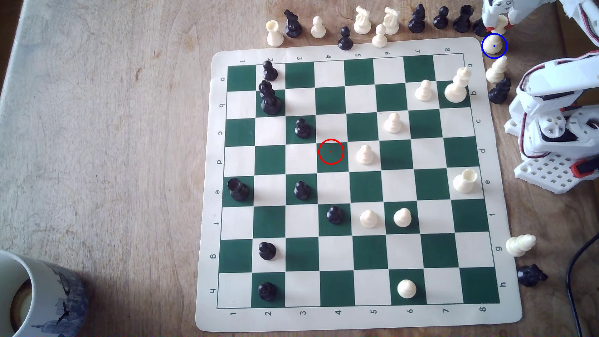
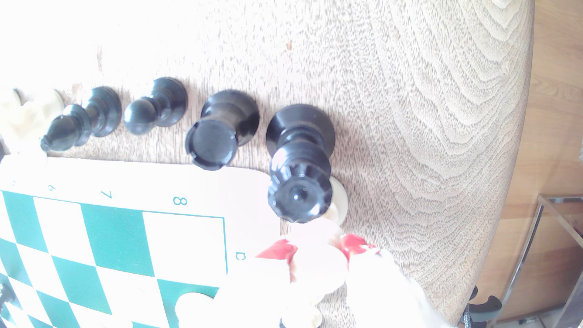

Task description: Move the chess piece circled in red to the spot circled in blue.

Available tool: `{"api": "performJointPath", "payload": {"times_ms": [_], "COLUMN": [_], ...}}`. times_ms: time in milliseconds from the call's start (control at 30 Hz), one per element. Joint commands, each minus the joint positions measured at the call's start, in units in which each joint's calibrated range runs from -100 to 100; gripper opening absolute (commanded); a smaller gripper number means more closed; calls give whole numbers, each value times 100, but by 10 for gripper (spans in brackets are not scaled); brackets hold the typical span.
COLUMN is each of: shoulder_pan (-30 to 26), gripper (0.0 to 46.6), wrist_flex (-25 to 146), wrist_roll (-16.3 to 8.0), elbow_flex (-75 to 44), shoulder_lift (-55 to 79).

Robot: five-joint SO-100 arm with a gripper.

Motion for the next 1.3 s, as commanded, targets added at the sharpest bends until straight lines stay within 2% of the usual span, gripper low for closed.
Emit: {"api": "performJointPath", "payload": {"times_ms": [0, 167, 267, 300, 433, 1000, 1133, 1267], "shoulder_pan": [23, 31, 85, 117, 124, -204, -400, -892], "gripper": [30, 137, 145, 164, 189, 208, 203, 189], "wrist_flex": [-75, -67, -51, -35, 154, 1202, 997, 473], "wrist_roll": [10, 10, 10, 10, 10, 5, 20, 54], "elbow_flex": [10, 10, -71, -108, -298, -1857, -2293, -2347], "shoulder_lift": [-46, -89, -131, -174, -267, -938, -980, -1116]}}
